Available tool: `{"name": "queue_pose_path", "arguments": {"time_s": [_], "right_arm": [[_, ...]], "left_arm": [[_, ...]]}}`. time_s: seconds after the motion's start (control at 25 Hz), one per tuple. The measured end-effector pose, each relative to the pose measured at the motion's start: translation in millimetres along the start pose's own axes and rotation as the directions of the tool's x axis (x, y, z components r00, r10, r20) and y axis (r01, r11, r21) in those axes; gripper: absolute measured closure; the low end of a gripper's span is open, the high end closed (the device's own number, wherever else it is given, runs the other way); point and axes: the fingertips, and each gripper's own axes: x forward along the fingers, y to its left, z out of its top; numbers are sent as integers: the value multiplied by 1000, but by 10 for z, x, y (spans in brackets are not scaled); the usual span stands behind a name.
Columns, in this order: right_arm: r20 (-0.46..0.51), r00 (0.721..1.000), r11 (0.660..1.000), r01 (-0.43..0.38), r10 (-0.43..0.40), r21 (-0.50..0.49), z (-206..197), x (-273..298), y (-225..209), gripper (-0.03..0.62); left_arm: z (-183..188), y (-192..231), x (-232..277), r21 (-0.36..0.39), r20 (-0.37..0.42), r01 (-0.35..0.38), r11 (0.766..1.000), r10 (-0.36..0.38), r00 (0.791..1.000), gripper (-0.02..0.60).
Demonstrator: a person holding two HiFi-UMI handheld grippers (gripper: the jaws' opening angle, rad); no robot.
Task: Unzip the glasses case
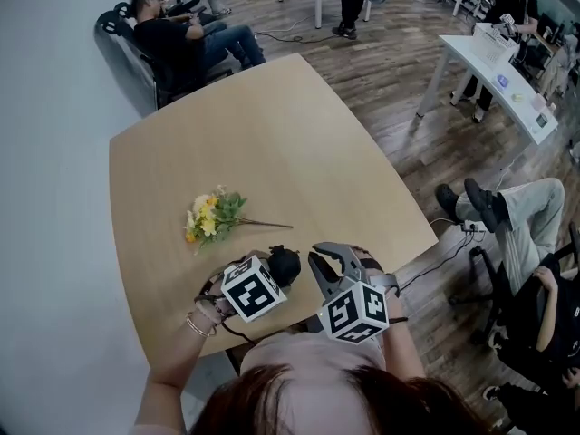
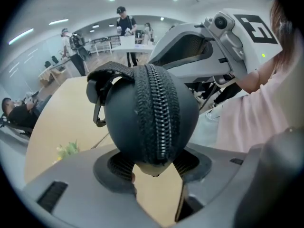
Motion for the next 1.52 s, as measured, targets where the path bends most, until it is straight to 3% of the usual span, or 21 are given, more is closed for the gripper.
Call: {"name": "queue_pose_path", "arguments": {"time_s": [0.2,0.36,0.56,0.8,0.92,1.12,1.2,1.32,1.52], "right_arm": [[37,999,997,30,-33,69,69,-142,9,560],[55,995,988,70,-78,139,120,-275,71,560],[85,989,969,96,-119,229,196,-442,229,562],[117,984,950,98,-138,295,302,-600,484,563],[148,975,923,97,-163,372,363,-725,544,566],[225,950,865,80,-217,495,459,-1017,608,579],[248,942,850,68,-228,523,510,-1084,654,579],[268,937,840,48,-226,541,565,-1119,702,579],[284,934,844,33,-216,536,563,-1200,733,579]], "left_arm": [[-19,-37,-146,-141,137,-41,989,61,989,354],[-75,-65,-429,-308,278,-71,949,161,947,354],[-190,-158,-857,-448,415,-99,888,305,857,353],[-378,-332,-1217,-537,521,-68,841,394,757,351],[-436,-411,-1439,-584,591,-21,811,443,674,351],[-454,-589,-1831,-629,693,75,774,516,503,350],[-479,-652,-1924,-636,712,98,765,533,457,350],[-498,-747,-1965,-638,724,114,761,543,424,350],[-421,-924,-1989,-639,727,105,762,554,406,350]]}}
